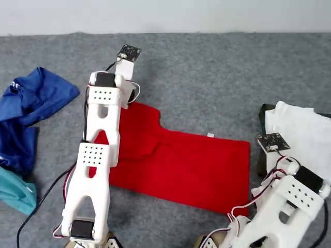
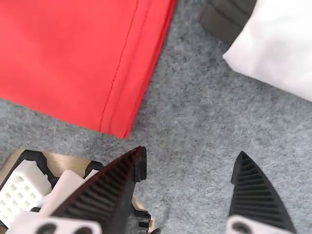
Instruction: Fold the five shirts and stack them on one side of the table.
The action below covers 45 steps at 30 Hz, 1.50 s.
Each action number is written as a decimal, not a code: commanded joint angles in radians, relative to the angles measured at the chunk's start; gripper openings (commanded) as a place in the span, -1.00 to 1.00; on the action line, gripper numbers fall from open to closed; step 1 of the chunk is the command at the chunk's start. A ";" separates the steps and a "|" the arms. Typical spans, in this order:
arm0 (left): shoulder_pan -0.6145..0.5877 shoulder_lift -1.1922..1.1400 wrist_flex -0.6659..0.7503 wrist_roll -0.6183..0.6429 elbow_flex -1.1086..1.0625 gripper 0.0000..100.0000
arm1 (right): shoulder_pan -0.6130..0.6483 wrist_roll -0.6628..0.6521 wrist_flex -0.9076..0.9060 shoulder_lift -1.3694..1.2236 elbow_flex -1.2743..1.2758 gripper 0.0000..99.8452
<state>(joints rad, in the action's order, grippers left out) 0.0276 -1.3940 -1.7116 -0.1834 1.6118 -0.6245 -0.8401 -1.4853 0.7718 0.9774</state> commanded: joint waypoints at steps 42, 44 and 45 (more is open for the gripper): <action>-0.041 0.048 0.232 -0.015 -0.131 -0.73 | 0.008 0.008 -0.001 0.008 -0.002 -0.42; -0.040 0.048 0.230 -0.015 -0.131 -0.80 | 0.008 0.008 -0.004 0.008 -0.002 -0.42; -0.040 0.048 0.229 -0.015 -0.131 -0.83 | 0.008 0.008 -0.004 0.008 -0.002 -0.42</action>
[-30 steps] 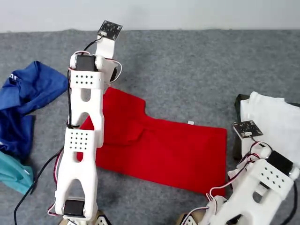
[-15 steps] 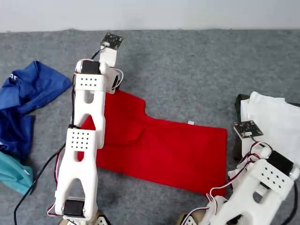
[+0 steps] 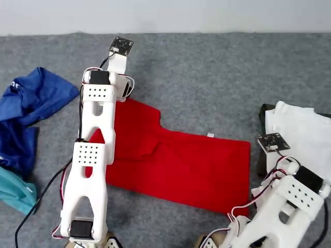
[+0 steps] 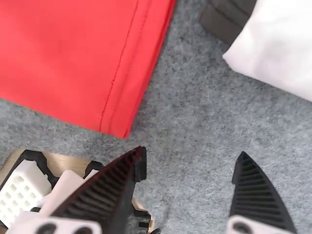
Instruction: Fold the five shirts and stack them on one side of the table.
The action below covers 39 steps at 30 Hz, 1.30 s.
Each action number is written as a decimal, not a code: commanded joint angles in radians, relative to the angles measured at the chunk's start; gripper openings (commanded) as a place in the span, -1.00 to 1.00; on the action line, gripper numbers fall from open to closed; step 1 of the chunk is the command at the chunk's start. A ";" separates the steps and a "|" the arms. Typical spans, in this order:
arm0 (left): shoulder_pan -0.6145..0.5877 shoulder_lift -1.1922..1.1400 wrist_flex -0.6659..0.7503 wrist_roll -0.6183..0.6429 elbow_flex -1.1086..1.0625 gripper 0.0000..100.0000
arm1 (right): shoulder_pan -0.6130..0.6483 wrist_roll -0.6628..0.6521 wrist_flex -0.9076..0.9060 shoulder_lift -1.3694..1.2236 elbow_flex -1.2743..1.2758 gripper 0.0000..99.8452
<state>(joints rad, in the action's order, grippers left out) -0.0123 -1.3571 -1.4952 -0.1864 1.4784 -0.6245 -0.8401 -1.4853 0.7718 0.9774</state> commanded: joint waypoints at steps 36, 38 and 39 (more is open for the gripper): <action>0.014 0.021 -0.261 -0.098 0.143 -0.97 | 0.008 0.008 -0.002 0.008 -0.003 -0.42; 0.017 0.020 -0.261 -0.098 0.133 -0.97 | 0.008 0.008 -0.004 0.008 -0.003 -0.42; 0.020 0.020 -0.261 -0.098 0.133 -0.97 | 0.008 0.008 -0.004 0.008 -0.003 -0.42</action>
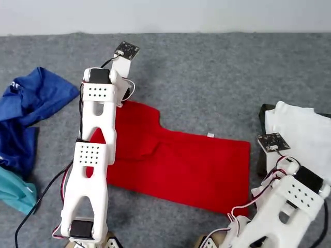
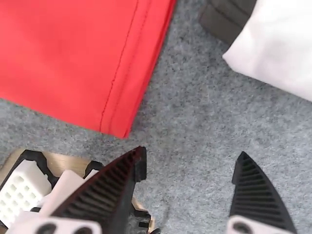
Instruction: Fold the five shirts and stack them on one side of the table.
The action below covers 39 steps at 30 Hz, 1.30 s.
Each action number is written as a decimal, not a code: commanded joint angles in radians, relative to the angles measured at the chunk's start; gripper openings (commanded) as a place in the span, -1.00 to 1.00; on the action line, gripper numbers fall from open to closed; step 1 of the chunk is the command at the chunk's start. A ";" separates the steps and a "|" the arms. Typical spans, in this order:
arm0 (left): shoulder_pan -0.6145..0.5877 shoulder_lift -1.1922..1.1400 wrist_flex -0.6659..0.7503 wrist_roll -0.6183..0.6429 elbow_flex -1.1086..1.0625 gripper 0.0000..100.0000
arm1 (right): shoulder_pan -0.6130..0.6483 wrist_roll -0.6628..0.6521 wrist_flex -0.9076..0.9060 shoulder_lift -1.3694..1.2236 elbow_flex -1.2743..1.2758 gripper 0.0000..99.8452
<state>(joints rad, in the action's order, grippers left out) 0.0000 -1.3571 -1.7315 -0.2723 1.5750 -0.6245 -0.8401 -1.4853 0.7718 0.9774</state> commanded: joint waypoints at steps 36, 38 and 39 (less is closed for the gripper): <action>0.009 0.784 -0.023 -0.092 -1.007 -0.98 | 0.008 0.005 -0.004 0.008 -0.003 -0.42; 0.009 0.806 -0.023 -0.091 -1.010 -0.98 | 0.008 0.005 -0.004 0.008 -0.003 -0.42; 0.008 0.818 -0.023 -0.091 -1.017 -0.98 | 0.008 0.005 -0.004 0.008 -0.003 -0.42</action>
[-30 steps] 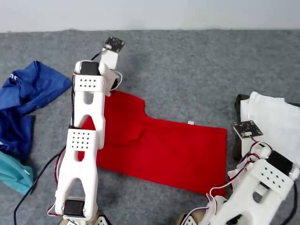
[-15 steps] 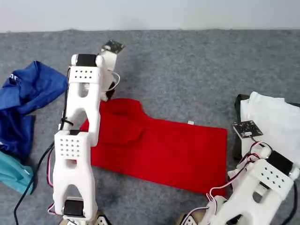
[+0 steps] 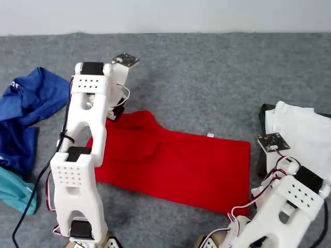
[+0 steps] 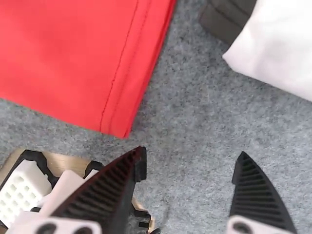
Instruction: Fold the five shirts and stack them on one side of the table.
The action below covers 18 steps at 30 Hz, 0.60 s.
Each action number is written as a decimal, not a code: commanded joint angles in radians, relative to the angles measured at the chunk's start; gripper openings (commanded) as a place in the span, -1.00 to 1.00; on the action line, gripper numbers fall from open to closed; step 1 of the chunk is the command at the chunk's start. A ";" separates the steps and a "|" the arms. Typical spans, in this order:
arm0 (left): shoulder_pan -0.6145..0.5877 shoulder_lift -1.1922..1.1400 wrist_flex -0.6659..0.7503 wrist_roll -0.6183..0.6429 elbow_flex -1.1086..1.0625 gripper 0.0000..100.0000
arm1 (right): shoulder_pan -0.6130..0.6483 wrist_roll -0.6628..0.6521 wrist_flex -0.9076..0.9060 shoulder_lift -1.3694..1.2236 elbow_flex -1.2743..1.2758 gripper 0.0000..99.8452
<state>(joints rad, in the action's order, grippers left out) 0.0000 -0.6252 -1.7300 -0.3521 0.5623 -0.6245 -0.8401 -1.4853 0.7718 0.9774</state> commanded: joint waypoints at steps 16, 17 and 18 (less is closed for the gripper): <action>0.006 0.313 -0.021 -0.071 -0.386 -0.98 | 0.010 0.005 -0.001 0.008 -0.003 -0.42; 0.008 0.315 -0.021 -0.083 -0.398 -0.98 | 0.010 0.005 -0.001 0.008 -0.003 -0.42; 0.008 0.318 -0.021 -0.087 -0.412 -0.98 | 0.010 0.005 -0.001 0.008 -0.003 -0.42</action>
<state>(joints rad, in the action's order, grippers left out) 0.0000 -0.3690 -1.7331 -0.4089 0.1695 -0.6245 -0.8401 -1.4853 0.7718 0.9774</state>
